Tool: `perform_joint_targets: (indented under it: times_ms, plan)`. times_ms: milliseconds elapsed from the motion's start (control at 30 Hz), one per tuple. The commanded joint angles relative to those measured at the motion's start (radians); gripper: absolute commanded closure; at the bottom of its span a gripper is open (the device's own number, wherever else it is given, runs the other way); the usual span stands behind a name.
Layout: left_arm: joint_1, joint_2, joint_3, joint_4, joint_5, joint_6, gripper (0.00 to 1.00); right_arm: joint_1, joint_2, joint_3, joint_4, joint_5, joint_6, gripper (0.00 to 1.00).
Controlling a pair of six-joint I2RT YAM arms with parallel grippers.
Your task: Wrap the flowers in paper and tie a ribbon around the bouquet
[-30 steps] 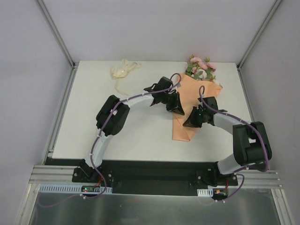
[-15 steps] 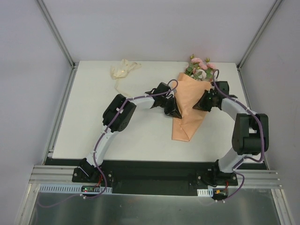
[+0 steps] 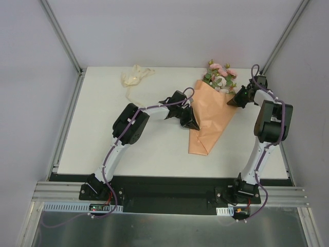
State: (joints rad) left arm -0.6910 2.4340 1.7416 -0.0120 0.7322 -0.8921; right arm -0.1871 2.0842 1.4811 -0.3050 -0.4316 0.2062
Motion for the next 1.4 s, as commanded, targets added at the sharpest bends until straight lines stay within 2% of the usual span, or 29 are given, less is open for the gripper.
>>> perform_joint_targets:
  times_ms: [0,100,267,467,500,567,600,667,700,733,800,867,967,1100,1367]
  plan:
    - [0.010,0.020,-0.024,-0.075,-0.024,0.005,1.00,-0.060,0.098,0.172,-0.068,0.013,-0.034,0.99]
    - [0.010,0.025,-0.008,-0.074,-0.007,-0.001,1.00,-0.084,0.175,0.297,-0.131,0.065,-0.037,0.98]
    - [0.010,0.022,-0.014,-0.075,0.001,-0.004,1.00,-0.107,0.325,0.502,-0.151,0.047,-0.021,0.95]
    - [0.008,0.019,-0.027,-0.080,-0.001,-0.001,1.00,-0.126,0.425,0.706,-0.166,0.020,0.031,0.84]
    - [0.010,0.019,-0.028,-0.082,0.001,0.001,1.00,-0.129,0.424,0.732,-0.169,0.021,0.039,0.79]
    - [0.010,0.022,-0.031,-0.082,-0.002,-0.001,1.00,-0.130,0.403,0.737,-0.187,0.028,0.047,0.76]
    - [0.010,0.020,-0.034,-0.082,-0.001,-0.001,1.00,-0.130,0.354,0.731,-0.204,0.062,0.039,0.69]
    - [0.011,0.019,-0.036,-0.082,-0.004,-0.001,1.00,-0.132,0.277,0.639,-0.238,0.105,0.024,0.58]
    - [0.010,0.017,-0.036,-0.082,-0.004,0.002,1.00,-0.137,0.237,0.583,-0.238,0.132,0.004,0.49]
    - [0.011,0.014,-0.039,-0.082,-0.008,0.004,1.00,-0.140,0.155,0.477,-0.218,0.140,-0.010,0.45]
    - [0.013,0.014,-0.037,-0.082,-0.008,0.013,1.00,-0.149,0.093,0.379,-0.192,0.133,-0.045,0.40]
    - [0.018,0.019,-0.037,-0.082,-0.002,0.013,1.00,-0.158,0.060,0.302,-0.160,0.099,-0.062,0.42]
    - [0.019,0.017,-0.042,-0.082,-0.002,0.016,1.00,-0.173,0.080,0.291,-0.175,0.008,-0.050,0.55]
    - [0.018,0.016,-0.040,-0.083,-0.001,0.016,1.00,-0.172,0.085,0.254,-0.120,-0.021,-0.008,0.57]
    - [0.018,0.013,-0.034,-0.085,0.001,0.019,1.00,-0.173,0.158,0.340,-0.111,-0.026,0.022,0.65]
